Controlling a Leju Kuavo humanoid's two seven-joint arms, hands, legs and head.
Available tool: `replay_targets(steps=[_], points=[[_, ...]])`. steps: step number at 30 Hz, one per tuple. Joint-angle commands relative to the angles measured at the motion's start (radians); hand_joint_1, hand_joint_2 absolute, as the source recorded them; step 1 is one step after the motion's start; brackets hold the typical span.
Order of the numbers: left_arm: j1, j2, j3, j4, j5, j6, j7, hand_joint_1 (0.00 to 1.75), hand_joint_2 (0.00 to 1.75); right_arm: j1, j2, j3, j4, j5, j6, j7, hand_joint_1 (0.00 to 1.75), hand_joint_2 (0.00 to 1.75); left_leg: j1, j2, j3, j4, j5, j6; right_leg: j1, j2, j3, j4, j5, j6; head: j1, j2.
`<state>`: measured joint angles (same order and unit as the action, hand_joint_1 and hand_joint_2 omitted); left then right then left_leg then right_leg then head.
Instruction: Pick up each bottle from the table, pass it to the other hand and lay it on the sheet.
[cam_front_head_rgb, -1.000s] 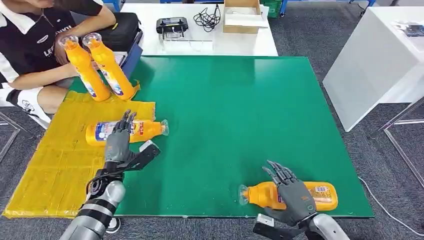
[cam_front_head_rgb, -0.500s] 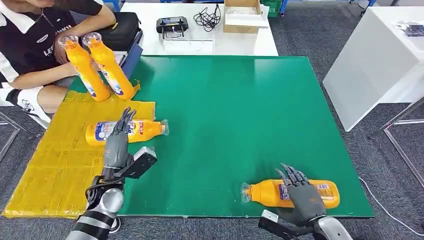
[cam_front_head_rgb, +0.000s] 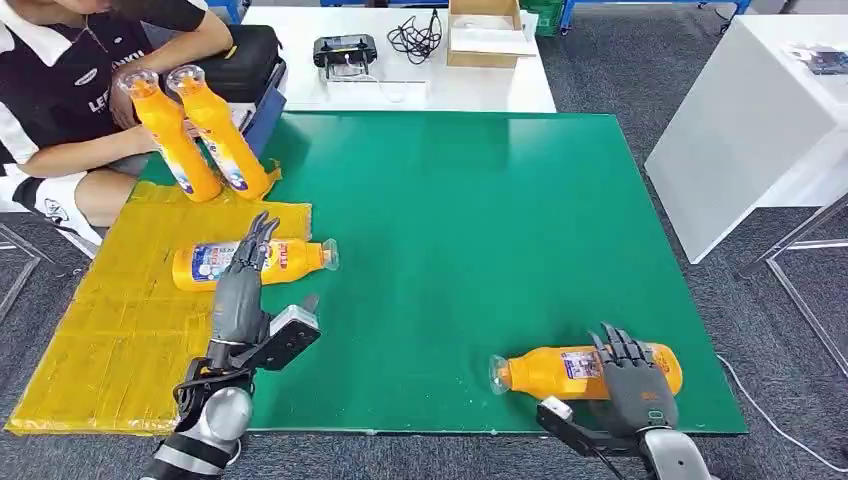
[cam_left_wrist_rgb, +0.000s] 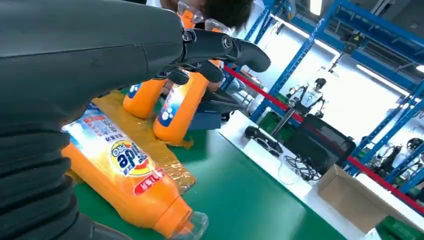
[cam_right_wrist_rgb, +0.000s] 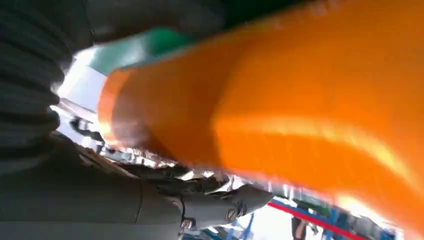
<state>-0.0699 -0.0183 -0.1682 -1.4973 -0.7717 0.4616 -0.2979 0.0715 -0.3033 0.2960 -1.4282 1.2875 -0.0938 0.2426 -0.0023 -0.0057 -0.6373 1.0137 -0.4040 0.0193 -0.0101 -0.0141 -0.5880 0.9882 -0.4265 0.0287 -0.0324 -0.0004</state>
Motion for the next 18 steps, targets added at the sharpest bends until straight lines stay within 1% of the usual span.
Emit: replay_targets(steps=[1, 2, 3, 4, 5, 6, 7, 8, 9, 10, 11, 12, 13, 15, 18], points=[[-0.012, -0.004, -0.034, -0.003, 0.005, -0.002, 0.008, 0.00, 1.75, -0.027, 0.062, -0.062, 0.144, 0.045, -0.014, 0.002, 1.75, 1.75, 0.001, -0.001, 0.005, -0.002, -0.001, -0.001, 0.001, 0.000, 0.006, -0.003, -0.001, -0.001, 0.000, 0.000], [-0.004, -0.006, -0.031, -0.013, 0.005, -0.002, 0.009, 0.00, 1.75, -0.028, 0.087, -0.083, 0.122, 0.053, -0.078, -0.007, 1.75, 1.75, 0.001, -0.001, 0.004, -0.001, 0.000, -0.001, 0.001, 0.000, 0.004, -0.002, 0.000, -0.001, 0.000, 0.000], [0.003, -0.008, -0.027, -0.022, 0.004, -0.005, 0.011, 0.00, 1.75, -0.031, 0.120, -0.106, 0.093, 0.059, -0.151, -0.025, 1.75, 1.75, 0.001, 0.000, 0.006, -0.002, -0.001, -0.002, 0.001, 0.000, 0.007, -0.003, -0.001, -0.001, 0.000, 0.000], [0.011, -0.009, -0.026, -0.035, 0.006, -0.012, 0.010, 0.00, 1.75, -0.029, 0.166, -0.139, 0.053, 0.020, -0.228, -0.069, 1.75, 1.75, 0.001, 0.000, 0.004, -0.001, 0.000, -0.001, 0.001, 0.000, 0.004, -0.001, 0.000, -0.001, 0.000, 0.000], [0.018, -0.010, -0.027, -0.045, 0.014, -0.024, 0.007, 0.00, 1.75, -0.026, 0.197, -0.155, 0.004, 0.009, -0.289, -0.091, 1.75, 1.75, 0.001, 0.001, 0.005, -0.001, -0.001, -0.002, 0.001, 0.002, 0.005, -0.002, 0.000, -0.001, 0.000, 0.000], [0.021, -0.012, -0.029, -0.051, 0.018, -0.030, 0.001, 0.00, 1.75, -0.019, 0.230, -0.173, -0.042, 0.004, -0.386, -0.119, 1.75, 1.75, 0.001, 0.002, 0.006, -0.002, -0.001, -0.002, 0.001, 0.002, 0.006, -0.002, -0.001, -0.002, 0.001, 0.000], [0.022, -0.015, -0.031, -0.051, 0.018, -0.028, 0.001, 0.00, 1.75, -0.013, 0.241, -0.175, -0.073, 0.011, -0.377, -0.118, 1.75, 1.75, 0.001, 0.002, 0.004, -0.001, -0.001, -0.002, 0.001, 0.003, 0.004, 0.000, -0.001, -0.001, 0.000, 0.000], [0.017, -0.014, -0.044, -0.048, 0.033, -0.051, -0.006, 0.00, 1.75, -0.002, 0.273, -0.191, -0.120, 0.007, -0.481, -0.154, 1.75, 1.75, 0.000, 0.002, 0.003, -0.001, -0.001, -0.002, 0.000, 0.003, 0.003, 0.000, 0.000, -0.001, 0.000, 0.000], [0.015, -0.019, -0.046, -0.046, 0.032, -0.048, -0.008, 0.00, 1.75, 0.000, 0.278, -0.192, -0.135, 0.008, -0.476, -0.150, 1.75, 1.75, 0.001, 0.004, 0.004, 0.000, -0.002, -0.003, 0.001, 0.004, 0.003, 0.001, -0.001, -0.002, 0.000, 0.000], [0.010, -0.018, -0.053, -0.040, 0.045, -0.062, -0.010, 0.00, 1.75, 0.006, 0.285, -0.195, -0.157, -0.001, -0.516, -0.170, 1.75, 1.75, 0.000, 0.002, 0.003, 0.000, -0.001, -0.002, 0.000, 0.002, 0.002, 0.001, -0.001, -0.001, 0.000, 0.000], [0.005, -0.014, -0.065, -0.036, 0.086, -0.097, -0.023, 0.00, 1.75, 0.012, 0.301, -0.202, -0.174, -0.034, -0.599, -0.213, 1.75, 1.75, 0.000, 0.001, 0.002, 0.000, -0.001, -0.002, 0.001, 0.001, 0.001, 0.000, 0.000, -0.001, 0.000, 0.000], [0.000, -0.013, -0.076, -0.030, 0.148, -0.148, -0.033, 0.00, 1.75, 0.020, 0.341, -0.239, -0.225, -0.074, -0.604, -0.295, 1.75, 1.75, 0.001, 0.001, 0.004, -0.001, -0.002, -0.002, 0.001, 0.001, 0.004, 0.000, -0.002, -0.002, -0.001, 0.000], [-0.003, -0.010, -0.083, -0.027, 0.196, -0.187, -0.039, 0.00, 1.75, 0.023, 0.362, -0.257, -0.248, -0.095, -0.604, -0.335, 1.75, 1.75, 0.001, 0.000, 0.004, -0.001, -0.001, -0.002, 0.001, -0.001, 0.003, 0.000, -0.002, -0.002, 0.000, 0.000], [-0.003, -0.010, -0.083, -0.027, 0.196, -0.187, -0.039, 0.00, 1.75, 0.023, 0.362, -0.257, -0.248, -0.095, -0.604, -0.335, 1.75, 1.75, 0.001, -0.001, 0.001, 0.000, 0.000, -0.001, 0.001, -0.001, 0.000, 0.001, -0.001, -0.001, 0.000, 0.000], [-0.003, -0.010, -0.083, -0.027, 0.196, -0.187, -0.039, 0.00, 1.75, 0.023, 0.362, -0.257, -0.248, -0.095, -0.604, -0.335, 1.75, 1.75, 0.002, 0.002, 0.002, -0.001, -0.001, -0.002, 0.002, 0.002, 0.002, 0.000, -0.002, -0.001, 0.000, 0.000]])
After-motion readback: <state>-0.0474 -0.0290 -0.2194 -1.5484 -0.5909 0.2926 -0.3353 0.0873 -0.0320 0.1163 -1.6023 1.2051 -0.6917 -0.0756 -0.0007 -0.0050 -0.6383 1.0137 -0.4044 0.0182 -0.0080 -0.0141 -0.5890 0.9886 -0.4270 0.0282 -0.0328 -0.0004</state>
